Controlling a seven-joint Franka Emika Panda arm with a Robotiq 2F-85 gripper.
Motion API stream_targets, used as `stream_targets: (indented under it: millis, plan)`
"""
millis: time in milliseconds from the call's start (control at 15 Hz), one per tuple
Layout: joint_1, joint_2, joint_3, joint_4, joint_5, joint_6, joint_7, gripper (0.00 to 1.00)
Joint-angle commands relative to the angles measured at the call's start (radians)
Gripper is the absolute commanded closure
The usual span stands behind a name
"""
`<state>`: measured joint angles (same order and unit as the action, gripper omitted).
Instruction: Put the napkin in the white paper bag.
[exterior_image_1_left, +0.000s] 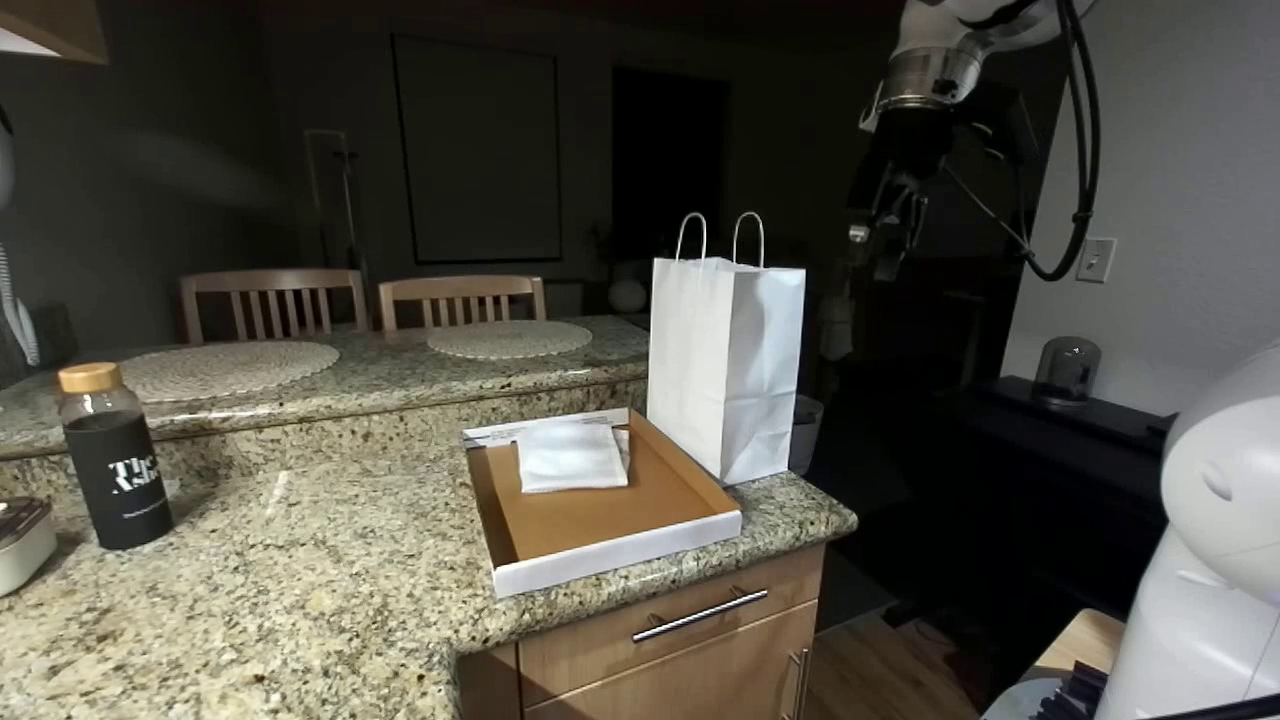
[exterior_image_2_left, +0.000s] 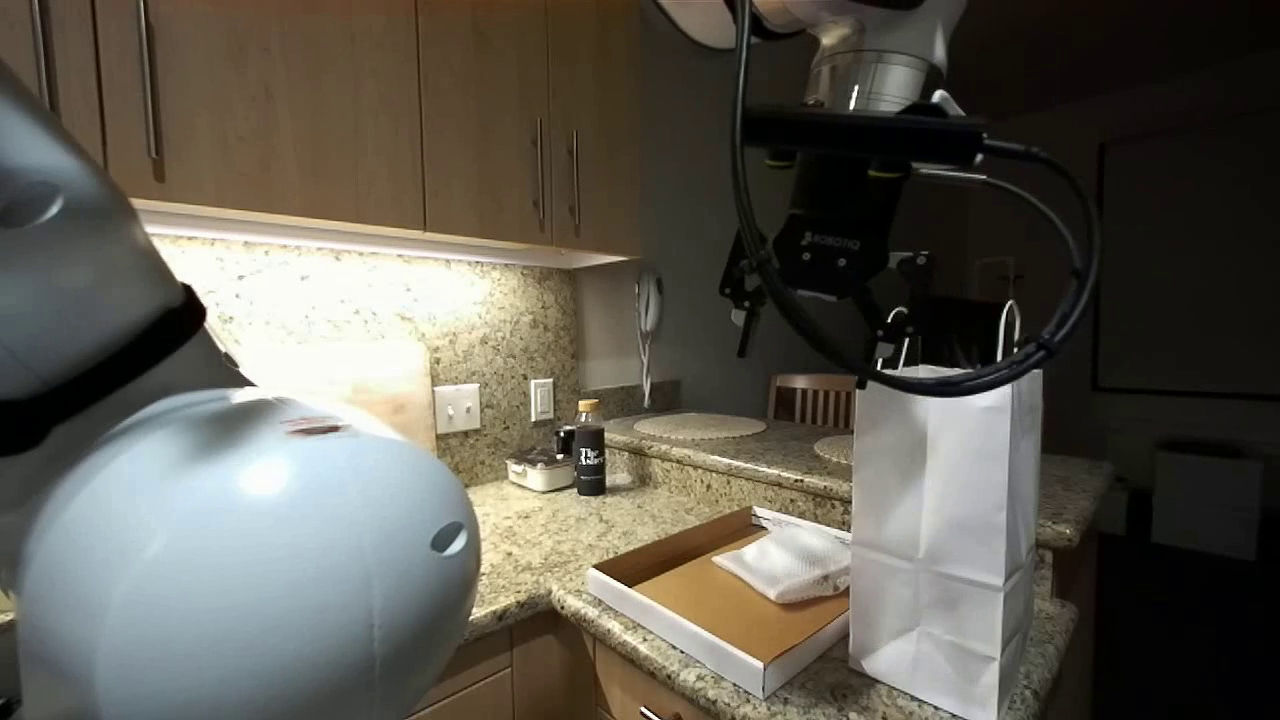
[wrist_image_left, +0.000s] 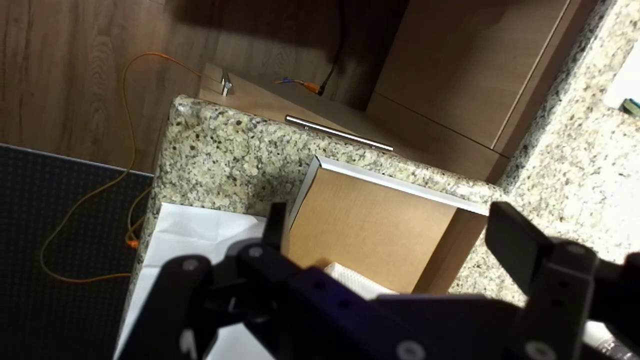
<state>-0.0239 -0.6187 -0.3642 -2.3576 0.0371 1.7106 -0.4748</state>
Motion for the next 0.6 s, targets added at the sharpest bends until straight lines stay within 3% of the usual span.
stream_targets:
  millis: [0, 267, 533]
  plan:
    - [0.009, 0.012, 0.12, 0.019, 0.01, 0.032, 0.061, 0.0]
    - [0.076, 0.074, 0.238, 0.094, 0.002, 0.013, 0.074, 0.0]
    - [0.117, 0.195, 0.328, 0.157, 0.03, 0.209, 0.184, 0.0]
